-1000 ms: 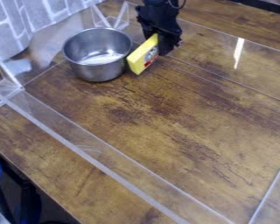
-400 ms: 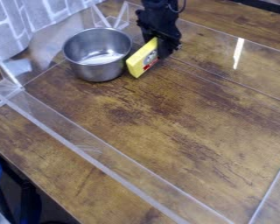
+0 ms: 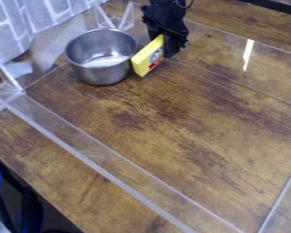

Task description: Move the yellow butter to the left side of the table

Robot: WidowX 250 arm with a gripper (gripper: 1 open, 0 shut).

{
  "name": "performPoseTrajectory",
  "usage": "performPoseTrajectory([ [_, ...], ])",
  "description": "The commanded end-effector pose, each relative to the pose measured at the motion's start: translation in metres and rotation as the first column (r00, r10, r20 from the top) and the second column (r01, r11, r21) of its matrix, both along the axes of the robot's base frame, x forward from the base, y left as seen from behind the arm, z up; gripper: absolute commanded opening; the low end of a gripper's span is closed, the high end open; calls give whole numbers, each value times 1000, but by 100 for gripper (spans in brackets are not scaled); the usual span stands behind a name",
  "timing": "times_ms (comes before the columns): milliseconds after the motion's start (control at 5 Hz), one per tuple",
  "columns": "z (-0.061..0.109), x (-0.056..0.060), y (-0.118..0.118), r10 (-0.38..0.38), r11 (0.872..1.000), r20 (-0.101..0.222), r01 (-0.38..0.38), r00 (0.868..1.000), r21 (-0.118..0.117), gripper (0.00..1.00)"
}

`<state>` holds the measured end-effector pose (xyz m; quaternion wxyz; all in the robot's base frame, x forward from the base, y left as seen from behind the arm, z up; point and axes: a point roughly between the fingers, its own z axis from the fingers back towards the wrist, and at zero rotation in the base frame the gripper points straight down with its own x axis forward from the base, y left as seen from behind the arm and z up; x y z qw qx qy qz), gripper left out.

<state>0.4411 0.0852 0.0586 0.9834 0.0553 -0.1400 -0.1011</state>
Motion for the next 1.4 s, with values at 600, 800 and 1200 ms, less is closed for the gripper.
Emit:
performPoseTrajectory([
  [600, 21, 9, 15, 15, 1000, 70, -16, 997, 14, 0],
  [800, 23, 7, 15, 15, 1000, 68, -16, 998, 17, 0],
  [1200, 21, 4, 16, 14, 1000, 65, -15, 998, 16, 0],
])
